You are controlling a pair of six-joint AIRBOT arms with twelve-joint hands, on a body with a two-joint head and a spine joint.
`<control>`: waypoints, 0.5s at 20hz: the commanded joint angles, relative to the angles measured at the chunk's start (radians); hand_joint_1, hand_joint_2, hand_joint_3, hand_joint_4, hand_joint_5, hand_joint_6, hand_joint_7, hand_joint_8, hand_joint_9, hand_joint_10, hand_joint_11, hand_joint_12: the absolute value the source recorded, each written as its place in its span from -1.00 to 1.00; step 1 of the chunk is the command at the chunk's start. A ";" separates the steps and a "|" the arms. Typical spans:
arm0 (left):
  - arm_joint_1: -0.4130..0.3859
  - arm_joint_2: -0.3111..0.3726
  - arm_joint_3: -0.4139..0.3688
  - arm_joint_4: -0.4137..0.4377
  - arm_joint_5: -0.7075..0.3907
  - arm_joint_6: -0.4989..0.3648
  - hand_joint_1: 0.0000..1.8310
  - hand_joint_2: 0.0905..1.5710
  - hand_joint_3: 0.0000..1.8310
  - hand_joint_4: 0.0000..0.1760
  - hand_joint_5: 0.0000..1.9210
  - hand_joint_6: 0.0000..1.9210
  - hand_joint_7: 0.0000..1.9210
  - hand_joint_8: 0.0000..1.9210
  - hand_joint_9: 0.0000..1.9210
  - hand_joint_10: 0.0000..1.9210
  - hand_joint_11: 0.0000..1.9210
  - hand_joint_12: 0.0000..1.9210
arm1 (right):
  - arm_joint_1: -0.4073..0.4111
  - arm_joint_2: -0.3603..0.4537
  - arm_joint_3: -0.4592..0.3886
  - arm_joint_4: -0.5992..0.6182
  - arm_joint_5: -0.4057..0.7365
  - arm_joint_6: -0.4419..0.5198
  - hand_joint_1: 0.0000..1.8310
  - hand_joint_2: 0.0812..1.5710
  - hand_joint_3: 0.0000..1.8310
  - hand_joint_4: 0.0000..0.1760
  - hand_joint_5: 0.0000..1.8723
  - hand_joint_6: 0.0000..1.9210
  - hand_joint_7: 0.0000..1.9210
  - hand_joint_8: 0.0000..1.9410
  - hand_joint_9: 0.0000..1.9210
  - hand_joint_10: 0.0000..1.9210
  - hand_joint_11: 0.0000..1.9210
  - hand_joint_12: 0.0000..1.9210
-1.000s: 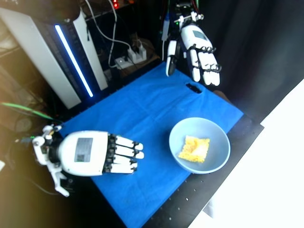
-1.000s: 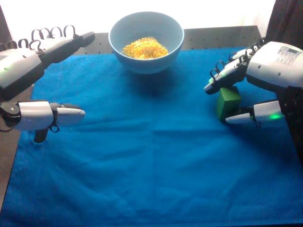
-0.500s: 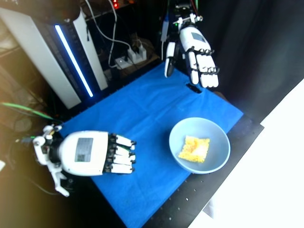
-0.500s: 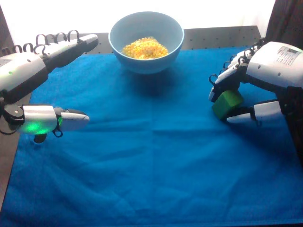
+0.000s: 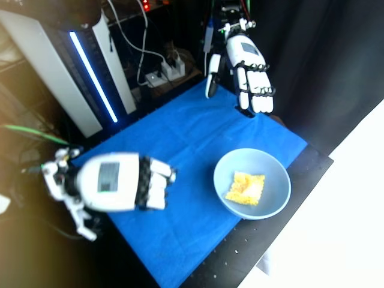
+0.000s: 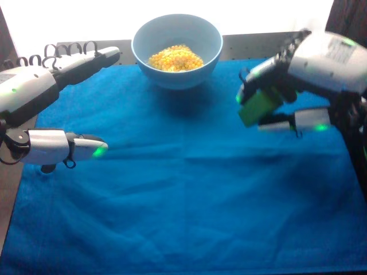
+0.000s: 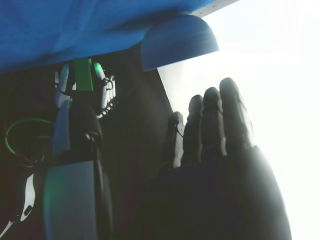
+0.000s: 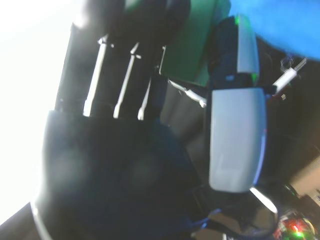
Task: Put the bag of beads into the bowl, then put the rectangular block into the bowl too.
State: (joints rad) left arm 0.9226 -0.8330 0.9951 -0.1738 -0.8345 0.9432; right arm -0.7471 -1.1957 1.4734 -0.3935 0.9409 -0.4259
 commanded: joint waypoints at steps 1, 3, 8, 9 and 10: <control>-0.007 -0.002 0.003 -0.002 -0.121 -0.006 -0.12 0.27 -1.00 0.57 -0.95 -1.00 -0.91 -1.00 -0.91 -1.00 -1.00 -0.77 | 0.031 0.006 0.000 0.056 0.151 0.000 0.27 0.41 -1.00 -1.00 0.02 0.05 0.36 -0.39 0.38 0.17 0.27 0.58; -0.006 -0.003 0.003 -0.002 -0.123 -0.007 -0.10 0.28 -1.00 0.48 -0.95 -1.00 -0.91 -1.00 -0.91 -1.00 -1.00 -0.78 | 0.076 0.006 0.003 0.075 0.176 0.000 0.27 0.41 -1.00 -1.00 0.02 0.05 0.40 -0.67 0.34 -0.05 0.20 0.46; -0.006 -0.016 0.014 -0.001 -0.121 -0.013 -0.12 0.28 -1.00 0.53 -0.96 -1.00 -0.91 -1.00 -0.91 -1.00 -1.00 -0.86 | 0.188 -0.065 0.074 0.094 0.184 0.000 0.26 0.40 -1.00 -1.00 0.03 0.04 0.51 -0.81 0.44 -0.10 0.33 0.40; -0.006 -0.019 0.016 -0.001 -0.120 -0.016 -0.13 0.28 -1.00 0.51 -0.96 -1.00 -0.91 -1.00 -0.91 -1.00 -1.00 -0.84 | 0.194 -0.097 0.098 0.111 0.179 0.000 0.27 0.37 -1.00 -1.00 0.06 -0.01 0.54 -0.83 0.51 -0.20 0.40 0.30; -0.006 -0.022 0.019 0.001 -0.120 -0.021 -0.13 0.28 -1.00 0.54 -0.95 -1.00 -0.91 -1.00 -0.91 -1.00 -1.00 -0.84 | 0.194 -0.128 0.127 0.133 0.172 0.000 0.28 0.36 -1.00 -1.00 0.09 -0.06 0.60 -0.81 0.56 -0.20 0.45 0.30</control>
State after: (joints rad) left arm 0.9264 -0.8543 1.0119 -0.1696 -0.8345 0.9268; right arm -0.5644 -1.3415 1.6146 -0.2958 1.0168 -0.4259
